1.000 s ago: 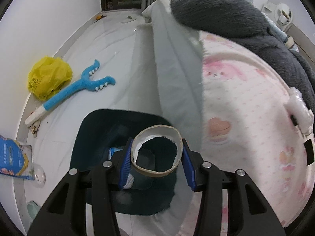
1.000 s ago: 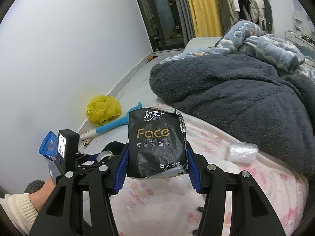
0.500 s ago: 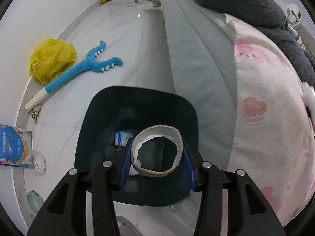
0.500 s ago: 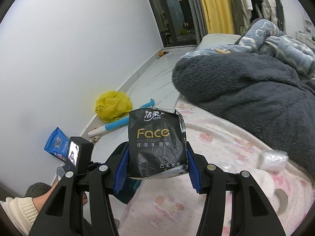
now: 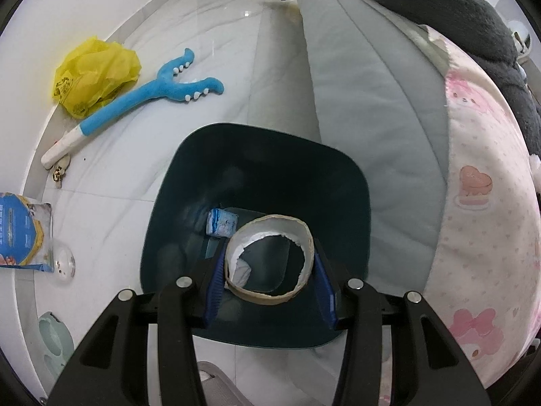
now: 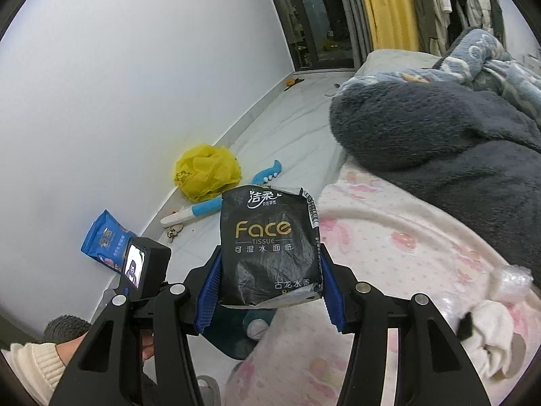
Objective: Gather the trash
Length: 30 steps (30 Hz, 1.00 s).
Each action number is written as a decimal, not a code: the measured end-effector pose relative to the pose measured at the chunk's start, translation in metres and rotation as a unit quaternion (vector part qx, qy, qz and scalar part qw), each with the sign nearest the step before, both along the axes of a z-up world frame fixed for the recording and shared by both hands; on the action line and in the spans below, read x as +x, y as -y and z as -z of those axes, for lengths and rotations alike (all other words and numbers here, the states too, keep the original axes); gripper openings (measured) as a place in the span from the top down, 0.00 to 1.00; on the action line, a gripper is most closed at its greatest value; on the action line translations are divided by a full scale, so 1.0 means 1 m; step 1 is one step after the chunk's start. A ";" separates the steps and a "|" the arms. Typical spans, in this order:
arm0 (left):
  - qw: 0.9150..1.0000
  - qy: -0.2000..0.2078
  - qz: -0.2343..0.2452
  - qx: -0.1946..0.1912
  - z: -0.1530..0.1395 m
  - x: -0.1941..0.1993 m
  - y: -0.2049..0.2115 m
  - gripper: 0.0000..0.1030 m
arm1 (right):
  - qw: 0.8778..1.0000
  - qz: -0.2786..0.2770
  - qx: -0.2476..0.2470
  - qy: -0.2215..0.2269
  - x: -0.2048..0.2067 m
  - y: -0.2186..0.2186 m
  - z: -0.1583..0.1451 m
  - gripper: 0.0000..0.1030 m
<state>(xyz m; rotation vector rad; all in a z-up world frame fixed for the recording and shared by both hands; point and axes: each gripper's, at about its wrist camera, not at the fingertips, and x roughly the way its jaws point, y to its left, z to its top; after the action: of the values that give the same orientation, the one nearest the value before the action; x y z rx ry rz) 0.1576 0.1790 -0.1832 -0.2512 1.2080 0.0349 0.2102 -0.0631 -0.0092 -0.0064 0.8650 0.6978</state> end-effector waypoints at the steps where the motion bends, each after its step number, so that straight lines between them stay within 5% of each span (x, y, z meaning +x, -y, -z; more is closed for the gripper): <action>1: 1.000 -0.001 -0.002 -0.002 0.001 -0.001 -0.003 0.52 | 1.000 -0.003 -0.001 -0.001 0.000 -0.004 0.001 0.48; 21: 0.999 0.011 -0.007 -0.047 -0.001 -0.016 -0.054 0.52 | 0.998 -0.055 -0.030 -0.031 0.005 -0.101 0.048 0.48; 30: 0.997 0.023 0.017 -0.070 -0.009 -0.019 -0.053 0.32 | 0.997 -0.057 -0.039 -0.046 0.015 -0.113 0.066 0.48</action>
<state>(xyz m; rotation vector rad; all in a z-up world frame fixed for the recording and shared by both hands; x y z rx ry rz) 0.1385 0.2316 -0.1747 -0.3521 1.1693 -0.0861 0.2250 0.0502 -0.0753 -0.0955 0.9850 0.7751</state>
